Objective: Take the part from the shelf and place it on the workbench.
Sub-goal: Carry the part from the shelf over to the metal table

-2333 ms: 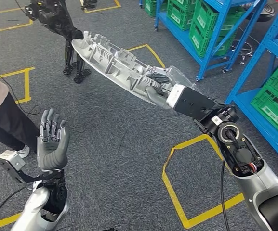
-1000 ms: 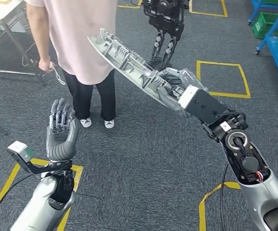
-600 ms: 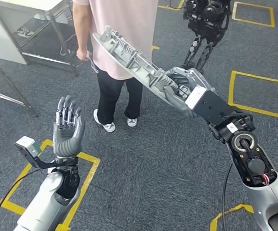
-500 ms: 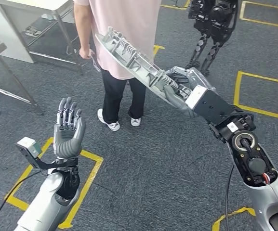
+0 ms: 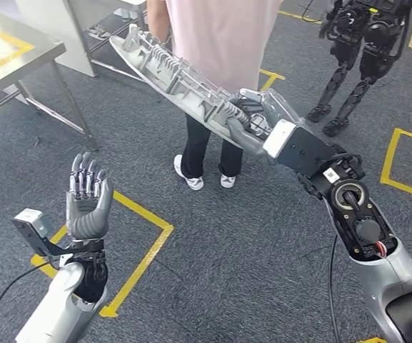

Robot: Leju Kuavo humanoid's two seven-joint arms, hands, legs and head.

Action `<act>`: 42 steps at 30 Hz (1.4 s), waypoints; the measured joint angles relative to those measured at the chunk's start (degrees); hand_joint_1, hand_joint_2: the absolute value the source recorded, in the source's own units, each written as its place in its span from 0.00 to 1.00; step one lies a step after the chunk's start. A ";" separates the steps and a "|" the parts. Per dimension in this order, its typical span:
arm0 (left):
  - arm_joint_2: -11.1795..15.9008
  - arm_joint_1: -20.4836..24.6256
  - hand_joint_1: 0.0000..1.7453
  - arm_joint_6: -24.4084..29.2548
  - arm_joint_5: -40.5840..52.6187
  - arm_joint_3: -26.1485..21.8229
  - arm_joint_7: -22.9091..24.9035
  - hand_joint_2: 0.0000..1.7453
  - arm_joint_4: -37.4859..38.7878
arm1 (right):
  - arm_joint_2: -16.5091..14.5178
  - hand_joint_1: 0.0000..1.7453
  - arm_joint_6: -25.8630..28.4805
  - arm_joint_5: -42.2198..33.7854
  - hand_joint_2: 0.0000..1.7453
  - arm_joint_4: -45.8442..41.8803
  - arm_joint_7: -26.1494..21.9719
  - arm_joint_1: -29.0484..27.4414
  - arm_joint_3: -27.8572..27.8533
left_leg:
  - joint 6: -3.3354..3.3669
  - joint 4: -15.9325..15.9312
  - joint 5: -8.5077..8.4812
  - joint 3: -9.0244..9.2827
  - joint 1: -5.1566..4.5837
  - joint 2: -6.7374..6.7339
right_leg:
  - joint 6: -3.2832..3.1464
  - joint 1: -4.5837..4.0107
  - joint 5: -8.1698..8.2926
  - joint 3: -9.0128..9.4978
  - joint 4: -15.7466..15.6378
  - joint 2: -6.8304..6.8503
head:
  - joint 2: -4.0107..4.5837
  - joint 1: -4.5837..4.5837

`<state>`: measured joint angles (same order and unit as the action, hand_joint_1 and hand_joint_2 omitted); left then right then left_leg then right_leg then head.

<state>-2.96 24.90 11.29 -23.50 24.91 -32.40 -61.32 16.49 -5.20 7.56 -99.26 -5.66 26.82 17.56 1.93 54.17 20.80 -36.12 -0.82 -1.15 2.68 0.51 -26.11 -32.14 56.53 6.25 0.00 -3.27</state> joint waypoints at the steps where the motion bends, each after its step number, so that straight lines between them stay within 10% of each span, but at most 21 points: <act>1: 0.14 -0.23 0.00 0.28 0.01 -0.02 0.19 1.00 -0.30 | -0.07 1.00 -0.13 -0.02 1.00 0.25 -0.16 0.19 0.11 | 0.28 -0.24 -0.14 0.20 0.30 0.73 | 0.24 0.11 -1.29 -0.94 2.15 -1.73 | 0.00 -0.16; 4: 0.33 -1.03 0.00 0.64 0.03 -0.03 0.42 1.00 -0.84 | -0.12 1.00 -0.30 -0.13 1.00 1.19 -0.54 0.31 0.43 | 0.63 -0.28 -0.22 0.32 0.54 3.28 | 0.59 0.23 -6.26 -6.62 13.91 -5.84 | 0.00 -0.94; 6: 0.52 -1.69 0.00 0.81 0.05 -0.03 0.51 1.00 -1.06 | -0.14 1.00 -0.40 -0.17 1.00 1.86 -0.61 0.33 0.70 | 0.61 -0.11 -0.18 0.34 0.62 5.20 | 0.74 0.39 -5.77 -8.22 16.32 -6.10 | 0.00 -1.12; 10: 0.87 -2.08 0.00 1.14 0.31 -0.03 0.71 1.00 -1.73 | -0.20 1.00 -0.46 -0.26 1.00 2.90 -0.82 0.55 1.17 | -0.31 1.17 0.25 -0.24 0.97 8.81 | 1.09 1.52 1.28 -2.50 2.77 -10.19 | 0.00 -1.35; 12: 1.08 -2.34 0.00 1.33 0.43 -0.04 0.98 1.00 -2.18 | -0.36 1.00 -0.51 -0.49 1.00 3.23 -0.97 0.58 1.38 | -1.10 1.52 -0.01 -1.14 1.18 10.35 | 1.01 1.67 1.07 -1.18 0.40 -11.83 | 0.00 -1.26; 14: 1.51 -2.87 0.00 1.64 0.50 -0.07 1.33 1.00 -2.77 | -0.68 1.00 -0.76 -0.81 1.00 3.39 -1.00 0.53 1.59 | -1.78 1.45 -0.33 -1.66 1.25 11.39 | 0.59 1.74 1.08 -0.81 0.08 -10.30 | 0.00 -1.13; 18: 2.14 -3.23 0.00 1.97 0.61 -0.09 1.73 1.00 -3.97 | -1.08 1.00 -1.28 -1.15 1.00 3.46 -0.89 0.55 1.68 | -2.88 10.96 4.51 -6.50 0.70 3.60 | -0.50 1.77 1.24 -0.28 -0.57 -6.83 | 0.00 0.35; 21: 2.21 -3.70 0.00 1.89 0.60 -0.07 1.96 1.00 -4.32 | -1.10 1.00 -1.44 -1.23 1.00 3.46 -0.70 0.52 1.68 | -3.14 18.18 6.07 -10.38 0.86 1.52 | -0.80 1.45 0.96 -0.07 -0.57 -4.25 | 0.00 0.47; 26: 2.37 -3.56 0.00 1.54 0.60 -0.08 1.95 1.00 -4.90 | -1.16 1.00 -1.77 -1.64 1.00 3.42 -0.58 0.51 1.68 | -1.29 1.99 -0.51 -1.93 -0.20 -2.46 | -0.38 0.65 0.02 0.98 -0.63 -0.96 | 0.00 0.40; 30: 2.44 -3.42 0.00 1.05 0.60 -0.08 1.77 1.00 -5.06 | -1.43 1.00 -1.78 -1.68 1.00 3.38 -0.45 0.51 1.66 | -0.10 0.70 -0.50 -1.25 -0.22 -0.35 | 0.65 0.42 -0.94 1.41 -0.70 0.59 | 0.00 0.14; 36: 2.16 -3.23 0.00 0.83 0.56 -0.08 1.63 1.00 -5.21 | -1.51 1.00 -1.77 -1.76 1.00 3.40 -0.37 0.30 1.31 | 0.69 0.23 -0.61 -0.65 0.41 4.21 | 1.05 0.56 -6.97 -6.98 15.33 -5.79 | 0.00 -1.10; 40: 2.18 -3.27 0.00 0.94 0.51 -0.08 1.76 1.00 -5.21 | -1.51 1.00 -1.84 -1.73 1.00 3.40 0.03 0.11 1.27 | 0.32 1.11 -0.34 -0.91 0.48 7.69 | 0.43 0.90 0.37 -2.97 3.97 -9.63 | 0.00 -1.35; 42: 2.24 -3.35 0.00 1.29 0.52 -0.09 2.04 1.00 -5.28 | -1.54 1.00 -1.97 -1.65 1.00 3.40 0.01 0.20 1.28 | -0.24 1.44 -0.53 -1.63 0.72 9.16 | 0.28 1.02 0.91 -1.21 0.42 -11.76 | 0.00 -1.29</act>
<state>-0.72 21.55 12.58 -22.98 24.81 -30.36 -66.60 14.95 -7.17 5.92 -95.86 -5.66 27.02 18.84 1.69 55.61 20.28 -37.75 -0.10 8.02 2.96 1.53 -25.20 -33.36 56.95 -5.50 0.00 -4.56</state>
